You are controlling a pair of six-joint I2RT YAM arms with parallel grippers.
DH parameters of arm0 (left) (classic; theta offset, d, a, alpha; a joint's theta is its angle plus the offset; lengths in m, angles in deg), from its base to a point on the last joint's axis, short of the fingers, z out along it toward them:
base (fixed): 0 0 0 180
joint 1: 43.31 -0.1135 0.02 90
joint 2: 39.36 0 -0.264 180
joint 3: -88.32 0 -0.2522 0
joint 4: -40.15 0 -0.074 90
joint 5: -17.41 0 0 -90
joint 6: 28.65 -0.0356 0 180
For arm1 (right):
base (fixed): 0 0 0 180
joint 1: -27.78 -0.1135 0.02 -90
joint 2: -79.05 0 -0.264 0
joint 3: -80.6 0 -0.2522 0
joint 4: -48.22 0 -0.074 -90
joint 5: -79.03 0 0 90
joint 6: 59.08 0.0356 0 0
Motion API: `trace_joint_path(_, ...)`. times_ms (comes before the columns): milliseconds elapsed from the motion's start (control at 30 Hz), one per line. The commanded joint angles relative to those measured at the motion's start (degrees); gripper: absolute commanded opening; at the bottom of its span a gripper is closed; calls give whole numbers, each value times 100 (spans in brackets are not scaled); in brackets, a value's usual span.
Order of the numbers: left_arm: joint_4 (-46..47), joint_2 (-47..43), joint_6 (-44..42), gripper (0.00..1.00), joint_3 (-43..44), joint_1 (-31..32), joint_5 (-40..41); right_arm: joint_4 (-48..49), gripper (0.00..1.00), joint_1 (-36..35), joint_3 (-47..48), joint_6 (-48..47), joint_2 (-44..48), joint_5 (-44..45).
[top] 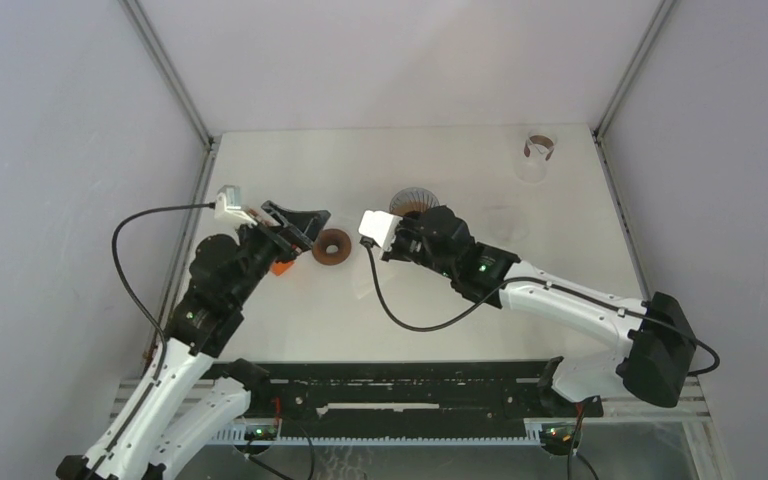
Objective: Place the coffee filter in the dripper
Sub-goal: Place the coffee filter in the coffee dripper.
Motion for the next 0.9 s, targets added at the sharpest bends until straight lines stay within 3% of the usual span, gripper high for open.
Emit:
trace_joint_path(0, 1416, 93, 1962, 94, -431, 15, -160, 498, 0, -120, 11, -69, -89, 416)
trace_joint_path(367, 1904, 974, 2696, 88, -431, 78, -613, 574, 0, -239, 3, -127, -209, 576)
trace_joint_path(533, 2182, 1245, 2808, 76, -457, 386, -753, 653, 0, -265, -23, -129, -246, 631)
trace_joint_path(733, 2255, 1253, 2864, 52, -597, 481, -676, 735, 0, -270, -66, -113, -230, 774)
trace_joint_path(867, 2255, 1159, 2913, 45, -713, 506, -590, 767, 0, -264, -99, -109, -219, 841)
